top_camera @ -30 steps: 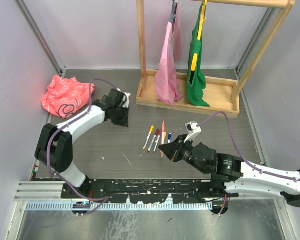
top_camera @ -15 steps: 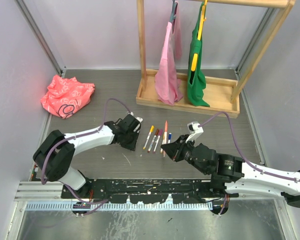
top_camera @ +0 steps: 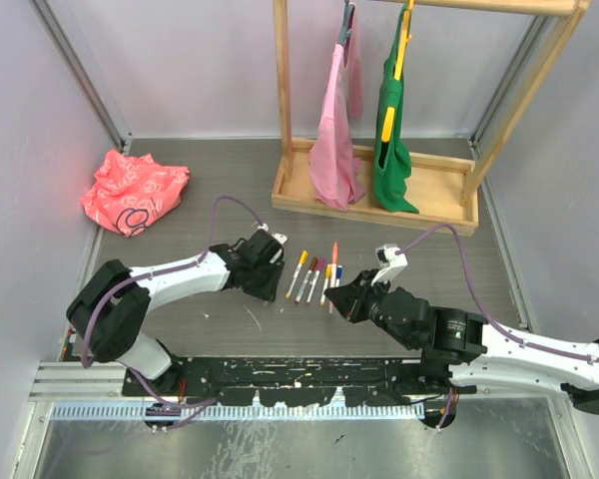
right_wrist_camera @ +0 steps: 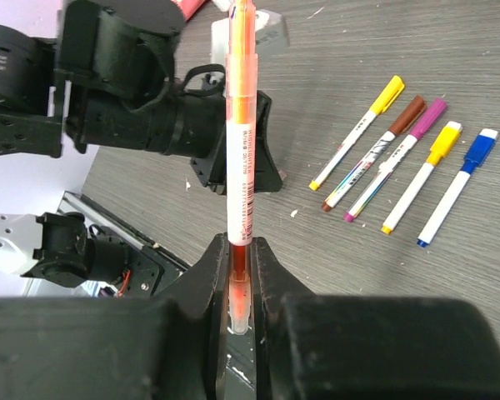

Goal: Insert the pens into the pen caps
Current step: Place the pen cap at the center of the board.

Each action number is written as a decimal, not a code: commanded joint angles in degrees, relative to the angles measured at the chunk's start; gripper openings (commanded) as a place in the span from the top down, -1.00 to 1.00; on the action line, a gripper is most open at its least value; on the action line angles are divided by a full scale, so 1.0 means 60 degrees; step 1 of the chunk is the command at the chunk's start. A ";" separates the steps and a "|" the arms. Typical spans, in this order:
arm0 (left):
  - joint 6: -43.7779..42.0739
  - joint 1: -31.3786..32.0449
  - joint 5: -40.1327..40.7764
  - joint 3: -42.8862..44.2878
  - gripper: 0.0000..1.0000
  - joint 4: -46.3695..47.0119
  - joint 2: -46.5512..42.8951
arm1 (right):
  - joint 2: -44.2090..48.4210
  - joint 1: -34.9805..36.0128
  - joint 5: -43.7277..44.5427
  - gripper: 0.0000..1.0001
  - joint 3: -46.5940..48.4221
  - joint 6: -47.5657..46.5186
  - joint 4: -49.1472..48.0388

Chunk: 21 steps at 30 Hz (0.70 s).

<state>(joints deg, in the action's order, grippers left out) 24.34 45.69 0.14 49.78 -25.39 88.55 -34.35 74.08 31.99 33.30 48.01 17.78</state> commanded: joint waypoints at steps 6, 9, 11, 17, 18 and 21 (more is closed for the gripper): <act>0.0029 0.0027 0.0103 0.0520 0.27 -0.0307 -0.2689 | 0.0073 0.0006 0.0909 1.00 0.0078 -0.0214 -0.0446; 0.0331 0.0030 -0.0118 0.0821 0.27 -0.0238 -0.3755 | -0.0242 0.0008 0.1094 1.00 -0.0032 -0.0473 -0.1446; 0.0545 0.0031 -0.0073 0.0901 0.26 -0.0055 -0.4448 | -0.0607 0.0011 0.1144 1.00 -0.0057 -0.0682 -0.2298; 0.1092 0.0022 0.0155 0.0756 0.10 0.0831 -0.6564 | -0.2292 0.0009 0.0756 1.00 0.0392 -0.1090 -0.4165; 0.1187 0.0030 0.0189 0.0685 0.08 0.0964 -0.6819 | -0.2578 0.0015 0.0573 1.00 0.0534 -0.1121 -0.4361; 0.1533 0.0028 0.0058 0.0385 0.00 0.1362 -0.7414 | -0.3383 0.0012 0.0090 1.00 0.1016 -0.1104 -0.4752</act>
<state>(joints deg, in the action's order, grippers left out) 30.11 45.69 0.45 53.21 -23.51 47.42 -51.03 74.08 35.14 34.20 42.63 -1.37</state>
